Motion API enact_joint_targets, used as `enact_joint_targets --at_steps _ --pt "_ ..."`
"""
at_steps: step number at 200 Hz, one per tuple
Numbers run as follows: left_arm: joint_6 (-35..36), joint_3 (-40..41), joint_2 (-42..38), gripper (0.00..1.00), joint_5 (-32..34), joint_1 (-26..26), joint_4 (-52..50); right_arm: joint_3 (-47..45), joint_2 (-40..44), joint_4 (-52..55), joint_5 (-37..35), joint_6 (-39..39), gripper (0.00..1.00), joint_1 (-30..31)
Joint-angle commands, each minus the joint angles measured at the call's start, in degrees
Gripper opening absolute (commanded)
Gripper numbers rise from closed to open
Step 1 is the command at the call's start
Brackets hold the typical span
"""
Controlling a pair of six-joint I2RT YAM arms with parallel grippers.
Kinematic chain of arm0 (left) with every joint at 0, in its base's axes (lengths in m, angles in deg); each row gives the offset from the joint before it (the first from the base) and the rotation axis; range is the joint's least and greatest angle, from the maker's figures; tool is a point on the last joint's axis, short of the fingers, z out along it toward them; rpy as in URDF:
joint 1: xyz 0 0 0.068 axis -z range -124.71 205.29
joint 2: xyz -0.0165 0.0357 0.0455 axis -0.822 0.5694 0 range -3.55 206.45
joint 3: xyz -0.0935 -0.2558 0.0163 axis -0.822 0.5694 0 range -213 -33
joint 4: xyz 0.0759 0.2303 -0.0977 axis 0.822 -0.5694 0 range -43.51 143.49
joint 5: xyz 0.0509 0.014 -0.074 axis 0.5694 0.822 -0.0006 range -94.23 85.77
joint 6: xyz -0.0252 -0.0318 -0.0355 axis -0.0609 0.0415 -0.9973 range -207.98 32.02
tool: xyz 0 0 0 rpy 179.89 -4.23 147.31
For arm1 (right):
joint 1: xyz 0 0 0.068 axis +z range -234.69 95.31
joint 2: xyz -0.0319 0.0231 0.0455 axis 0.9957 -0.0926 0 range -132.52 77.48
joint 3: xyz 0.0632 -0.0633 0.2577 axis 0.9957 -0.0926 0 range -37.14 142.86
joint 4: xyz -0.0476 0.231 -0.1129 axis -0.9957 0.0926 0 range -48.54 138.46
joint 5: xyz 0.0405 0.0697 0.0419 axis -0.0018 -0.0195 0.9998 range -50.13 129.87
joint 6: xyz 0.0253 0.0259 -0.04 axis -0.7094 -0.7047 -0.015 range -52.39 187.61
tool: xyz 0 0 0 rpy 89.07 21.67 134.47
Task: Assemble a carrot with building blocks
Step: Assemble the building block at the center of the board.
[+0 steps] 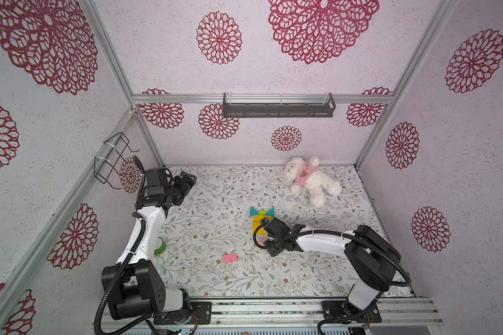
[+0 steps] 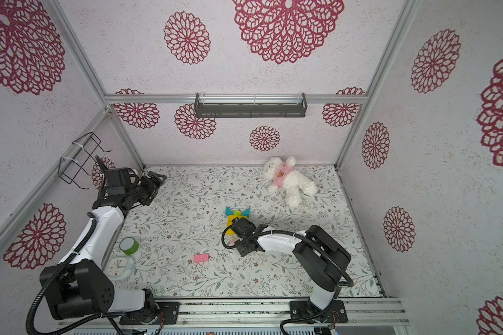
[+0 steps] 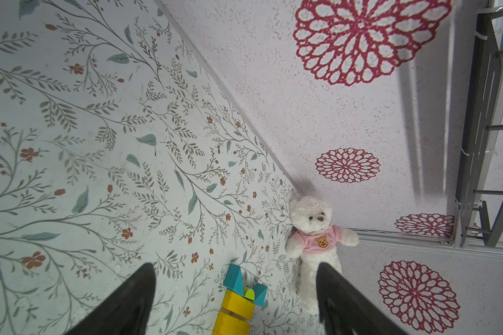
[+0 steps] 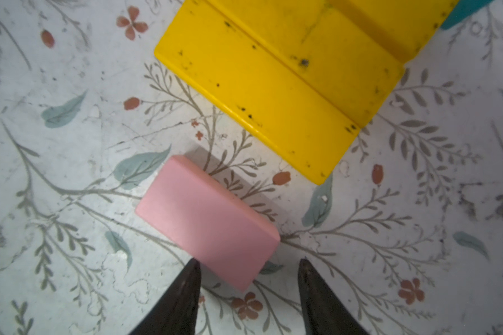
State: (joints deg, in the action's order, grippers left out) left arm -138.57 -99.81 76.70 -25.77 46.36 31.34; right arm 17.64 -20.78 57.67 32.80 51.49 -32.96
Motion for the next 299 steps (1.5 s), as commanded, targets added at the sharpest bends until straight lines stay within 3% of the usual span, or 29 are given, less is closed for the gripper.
enact_joint_targets --at_steps 1,148,299 --pt "0.44 -0.41 0.00 0.88 0.16 0.23 0.15 1.68 -0.05 1.41 -3.23 -0.16 0.57 0.11" --pt "0.45 -0.42 0.00 0.88 0.11 0.23 0.09 7.19 -3.78 2.47 -5.18 1.14 0.66 0.56" --pt "0.41 -0.43 0.02 0.88 0.14 0.23 0.08 9.20 -4.66 3.57 -6.64 1.77 0.66 0.55"
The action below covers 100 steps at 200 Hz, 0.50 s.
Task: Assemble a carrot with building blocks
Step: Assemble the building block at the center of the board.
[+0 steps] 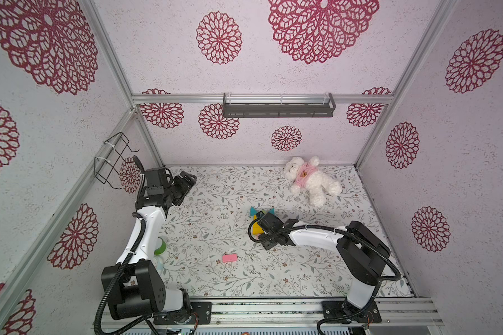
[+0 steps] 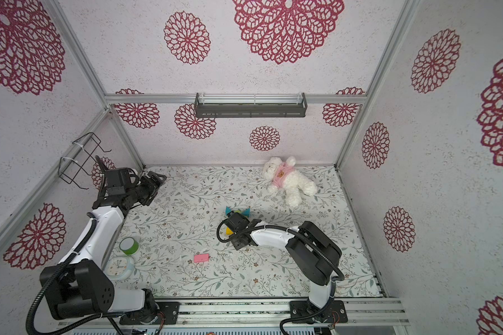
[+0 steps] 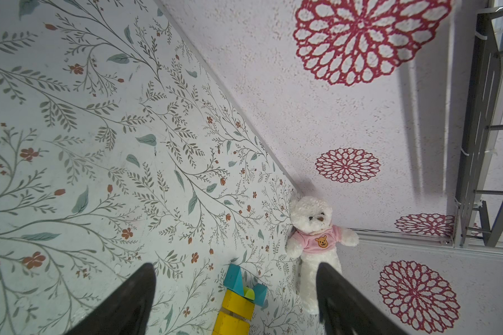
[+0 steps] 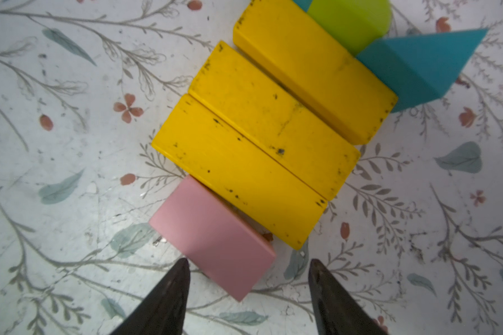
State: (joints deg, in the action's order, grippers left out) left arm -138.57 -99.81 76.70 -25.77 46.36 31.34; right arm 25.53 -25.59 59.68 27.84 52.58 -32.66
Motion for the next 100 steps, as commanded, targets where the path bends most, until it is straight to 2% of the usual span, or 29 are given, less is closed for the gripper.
enact_joint_targets --at_steps 1,100 --pt "0.41 -0.43 0.05 0.88 0.16 0.23 0.04 1.31 0.15 1.56 -1.68 0.73 0.66 0.21" --pt "0.41 -0.33 0.17 0.88 0.14 0.32 0.10 -1.37 2.91 3.52 -2.73 1.30 0.65 -0.02"
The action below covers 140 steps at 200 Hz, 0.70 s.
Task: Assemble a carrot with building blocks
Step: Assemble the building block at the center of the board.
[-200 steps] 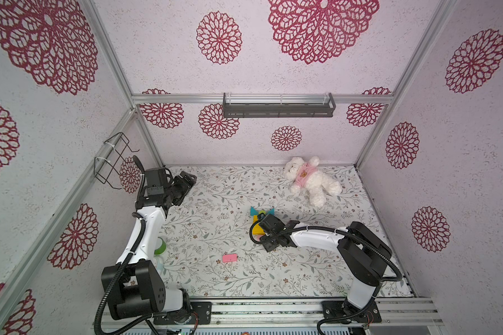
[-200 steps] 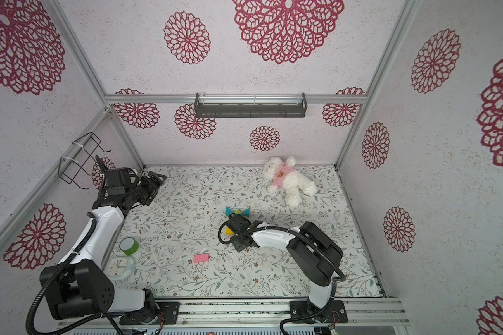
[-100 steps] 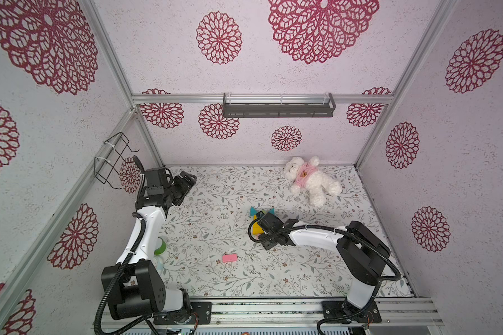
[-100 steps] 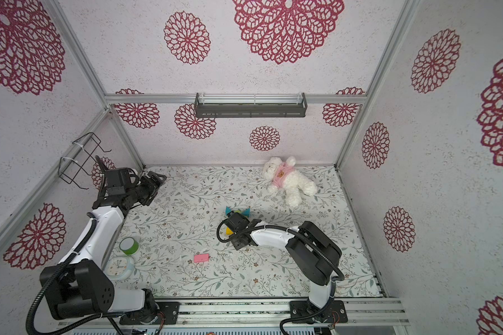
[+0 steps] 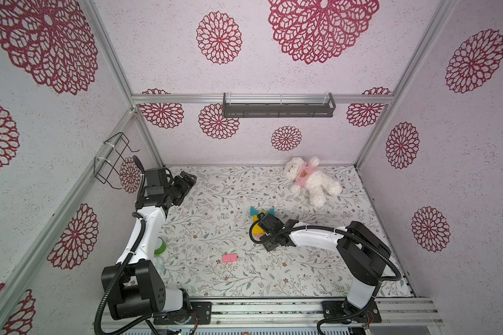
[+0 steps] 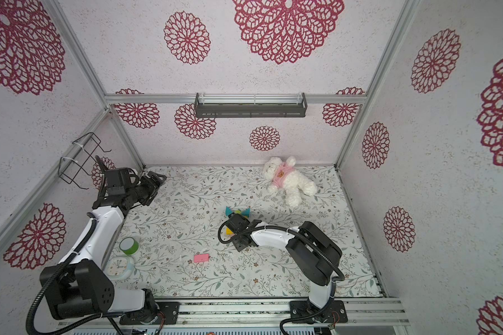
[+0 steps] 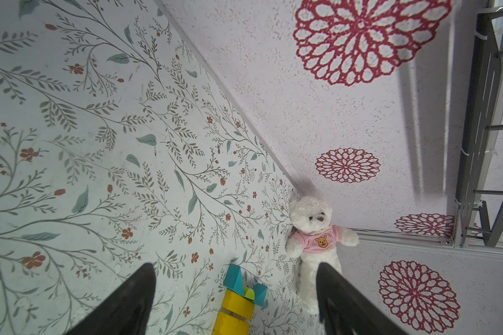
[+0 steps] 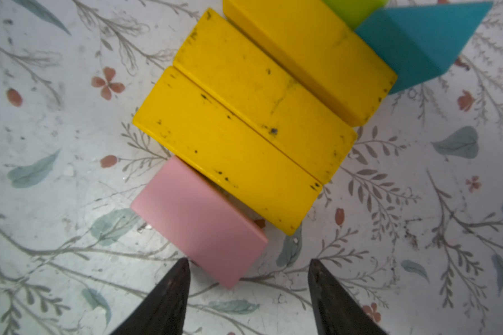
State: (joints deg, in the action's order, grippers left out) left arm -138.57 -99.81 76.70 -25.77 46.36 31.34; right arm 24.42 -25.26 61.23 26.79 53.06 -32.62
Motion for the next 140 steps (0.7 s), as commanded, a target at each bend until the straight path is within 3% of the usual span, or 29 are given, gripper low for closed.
enact_joint_targets --at_steps 1,140 --pt "0.41 -0.34 0.17 0.88 0.16 0.32 0.14 -0.28 2.56 1.95 -1.77 0.78 0.65 -0.10" --pt "0.44 -0.29 0.24 0.88 0.18 0.35 0.18 1.90 0.28 1.15 -1.81 1.10 0.64 -0.74"
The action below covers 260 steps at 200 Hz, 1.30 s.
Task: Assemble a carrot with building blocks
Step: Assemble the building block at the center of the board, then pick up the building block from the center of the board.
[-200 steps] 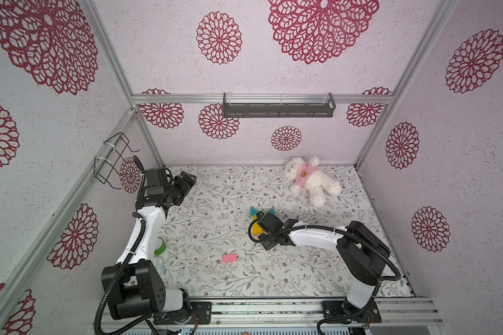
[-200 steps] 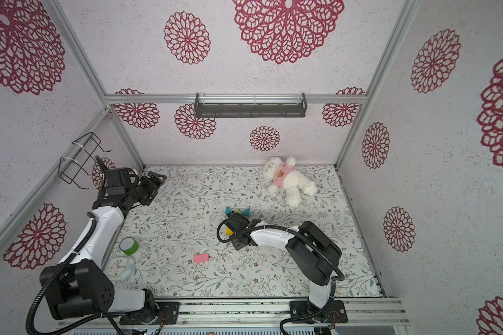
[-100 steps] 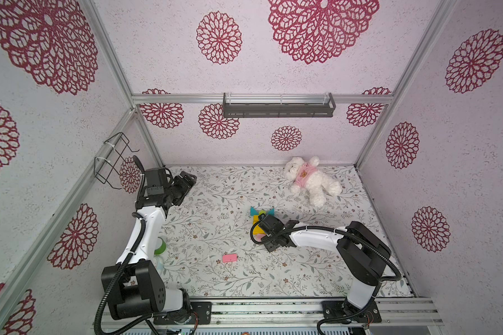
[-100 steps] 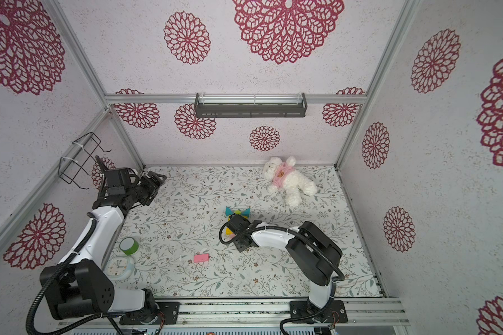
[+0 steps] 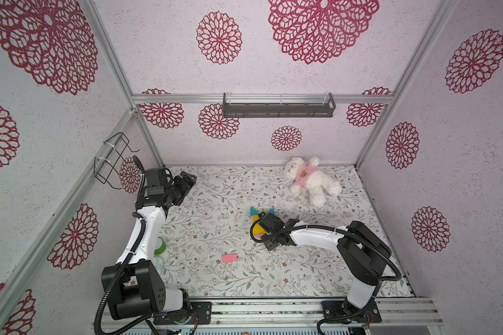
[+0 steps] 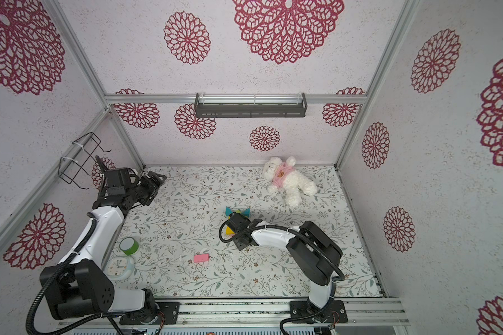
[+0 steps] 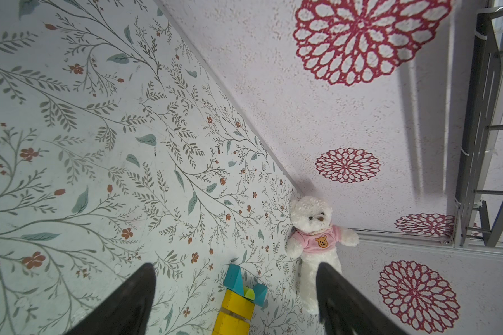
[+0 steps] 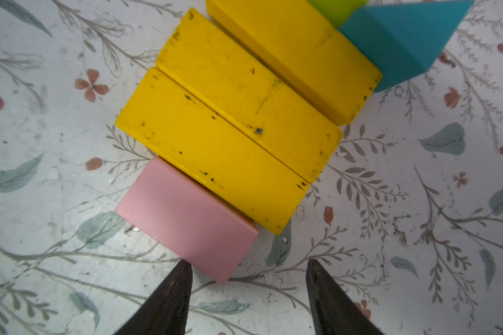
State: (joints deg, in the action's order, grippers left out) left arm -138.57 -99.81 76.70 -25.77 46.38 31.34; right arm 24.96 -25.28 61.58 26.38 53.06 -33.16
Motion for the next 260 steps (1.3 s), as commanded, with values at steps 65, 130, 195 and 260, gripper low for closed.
enact_joint_targets --at_steps 65,130,195,260 --pt "0.43 -0.32 0.40 0.88 0.14 0.29 0.18 1.88 -0.23 0.71 -2.12 1.06 0.64 -0.16" --pt "0.41 -0.42 0.44 0.88 0.09 0.29 0.14 2.76 1.25 2.28 -2.57 1.06 0.64 0.27" --pt "0.41 -0.32 -1.13 0.88 0.99 -1.50 -0.20 12.75 0.32 4.35 8.21 6.17 0.59 8.64" --pt "0.41 -0.38 -1.24 0.89 0.80 -4.10 -0.19 24.35 -11.58 4.70 19.01 14.65 0.60 12.61"
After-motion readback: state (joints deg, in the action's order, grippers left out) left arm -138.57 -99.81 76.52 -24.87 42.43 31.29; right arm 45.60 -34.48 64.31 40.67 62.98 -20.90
